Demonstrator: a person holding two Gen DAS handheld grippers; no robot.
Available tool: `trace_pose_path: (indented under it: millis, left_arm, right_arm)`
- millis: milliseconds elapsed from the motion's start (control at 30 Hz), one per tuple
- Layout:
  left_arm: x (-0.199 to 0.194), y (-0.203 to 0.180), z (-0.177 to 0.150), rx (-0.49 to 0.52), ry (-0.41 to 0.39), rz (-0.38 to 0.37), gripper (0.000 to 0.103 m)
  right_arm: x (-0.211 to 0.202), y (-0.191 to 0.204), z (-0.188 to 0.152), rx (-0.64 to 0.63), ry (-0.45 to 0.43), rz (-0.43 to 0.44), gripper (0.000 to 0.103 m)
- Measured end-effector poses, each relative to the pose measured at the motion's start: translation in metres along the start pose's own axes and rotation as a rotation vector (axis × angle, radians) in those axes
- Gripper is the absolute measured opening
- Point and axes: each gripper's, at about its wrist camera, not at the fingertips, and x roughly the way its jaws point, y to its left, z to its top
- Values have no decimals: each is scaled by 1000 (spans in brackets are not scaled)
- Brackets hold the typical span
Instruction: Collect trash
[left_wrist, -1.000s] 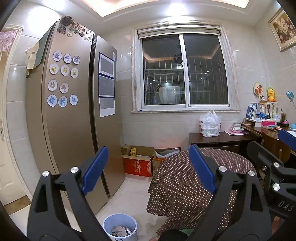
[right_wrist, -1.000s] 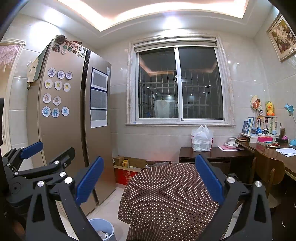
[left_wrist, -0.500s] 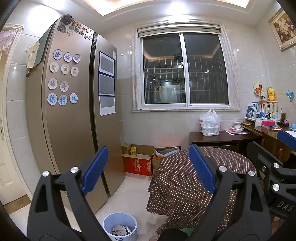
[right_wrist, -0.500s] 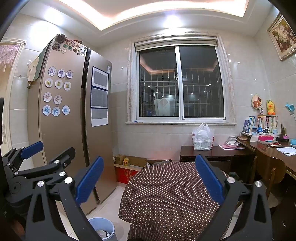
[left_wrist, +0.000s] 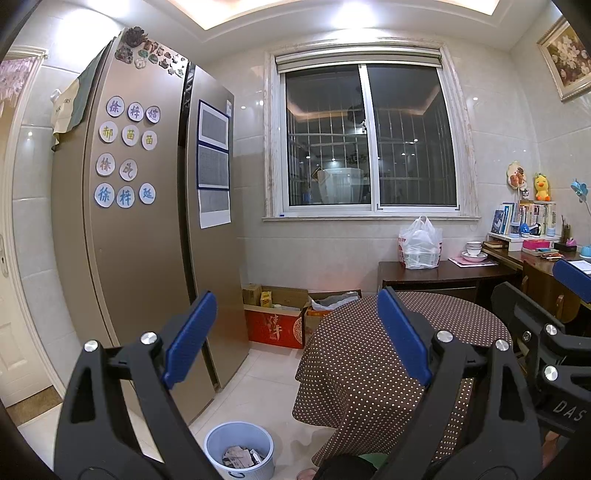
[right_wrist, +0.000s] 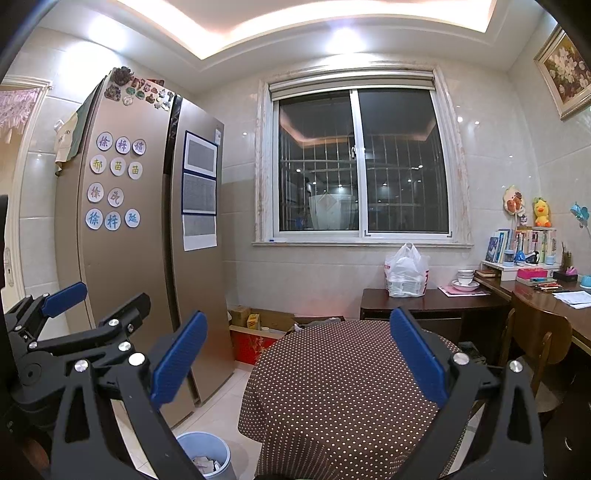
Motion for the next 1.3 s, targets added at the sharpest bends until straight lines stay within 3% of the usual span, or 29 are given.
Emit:
trace_pose_path:
  millis: [1300]
  left_arm:
    - [-2, -3, -10, 2, 4, 8, 87]
  right_arm:
    - [1, 4, 0, 2, 6, 2, 97]
